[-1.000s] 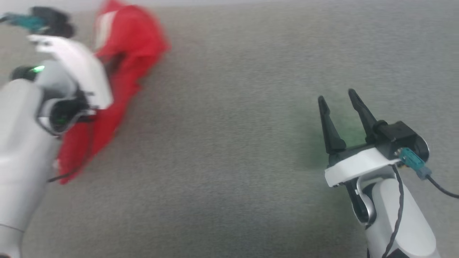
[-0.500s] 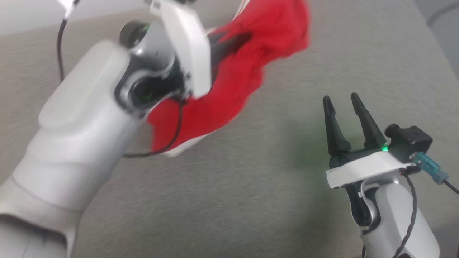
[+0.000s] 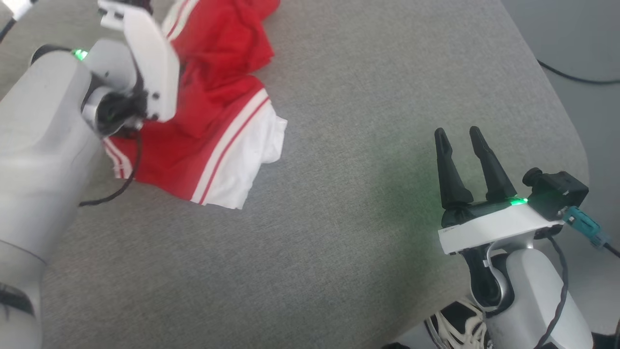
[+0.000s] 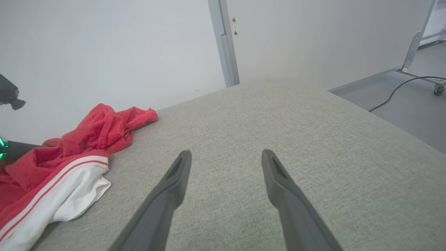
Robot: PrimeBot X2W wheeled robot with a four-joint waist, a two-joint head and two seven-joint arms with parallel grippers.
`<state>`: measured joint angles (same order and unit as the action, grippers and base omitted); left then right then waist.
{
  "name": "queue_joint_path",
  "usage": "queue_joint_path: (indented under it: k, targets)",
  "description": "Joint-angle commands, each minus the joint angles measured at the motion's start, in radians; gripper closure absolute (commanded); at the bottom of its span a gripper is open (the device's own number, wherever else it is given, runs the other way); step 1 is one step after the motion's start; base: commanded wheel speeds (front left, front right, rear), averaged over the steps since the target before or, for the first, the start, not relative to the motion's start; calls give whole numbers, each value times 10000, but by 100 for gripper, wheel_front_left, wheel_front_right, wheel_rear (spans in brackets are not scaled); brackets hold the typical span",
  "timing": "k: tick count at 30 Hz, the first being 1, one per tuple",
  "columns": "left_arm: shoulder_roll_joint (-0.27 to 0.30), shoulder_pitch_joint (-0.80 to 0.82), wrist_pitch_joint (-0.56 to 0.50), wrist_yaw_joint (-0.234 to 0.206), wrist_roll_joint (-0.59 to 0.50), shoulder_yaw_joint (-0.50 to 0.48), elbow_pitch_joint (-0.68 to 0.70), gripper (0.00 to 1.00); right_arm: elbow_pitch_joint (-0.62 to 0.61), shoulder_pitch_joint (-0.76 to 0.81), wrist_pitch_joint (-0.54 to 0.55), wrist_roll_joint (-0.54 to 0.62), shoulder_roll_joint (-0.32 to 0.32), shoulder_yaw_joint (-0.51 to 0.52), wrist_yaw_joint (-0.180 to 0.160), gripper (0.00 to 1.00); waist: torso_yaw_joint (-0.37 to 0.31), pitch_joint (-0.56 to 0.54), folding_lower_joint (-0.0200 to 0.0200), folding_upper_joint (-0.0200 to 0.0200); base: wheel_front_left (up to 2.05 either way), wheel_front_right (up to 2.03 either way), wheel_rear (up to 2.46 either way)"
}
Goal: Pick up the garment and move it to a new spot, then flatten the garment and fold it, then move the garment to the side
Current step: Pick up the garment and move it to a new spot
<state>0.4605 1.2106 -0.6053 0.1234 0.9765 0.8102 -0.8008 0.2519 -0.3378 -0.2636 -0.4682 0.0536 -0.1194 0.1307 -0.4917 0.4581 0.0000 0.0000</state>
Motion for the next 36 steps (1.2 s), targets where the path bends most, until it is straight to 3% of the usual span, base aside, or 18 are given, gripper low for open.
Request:
queue_joint_path:
  k: [1,9,14,16,17,18,19,20,27,36]
  targets:
    - [84,2,-325,49,-177,307,-131,100,-77,-82,-12,-92,-38,2,1,0,-99,138,0,0,0,0,0]
    - [1358,-473,-1880,64,-720,3217,748,100,-198,-268,-10,-258,-32,-131,1,0,-224,538,0,0,0,0,0]
    - [1918,-279,-1485,67,-416,4277,1237,100,-278,-350,-11,-278,-32,-157,1,0,-225,644,0,0,0,0,0]
    - [1909,-54,-1027,67,-295,4406,1329,65,-278,-326,-11,-174,-34,-92,1,0,-131,590,0,0,0,0,0]
    - [1872,70,-775,67,-232,4422,1373,59,-277,-323,-11,-112,-34,-62,1,0,-61,543,0,0,0,0,0]
    - [1791,172,-460,68,-166,4436,1388,39,-264,-316,-11,-26,-36,-23,1,0,45,435,0,0,0,0,0]
    - [1791,172,-460,68,-166,4436,1388,39,-264,-316,-11,-26,-36,-23,1,0,45,435,0,0,0,0,0]
    - [1725,323,-144,68,-145,4439,1436,2,-246,-302,-11,61,-33,2,1,0,153,350,0,0,0,0,0]
    - [1169,899,2774,69,506,4167,1715,0,-84,-189,-11,995,-27,209,1,0,1268,-706,0,0,0,0,0]
    - [1005,-855,5799,69,2060,3854,1584,0,277,150,-10,2274,-16,561,-3,0,2895,-1901,0,0,0,0,0]
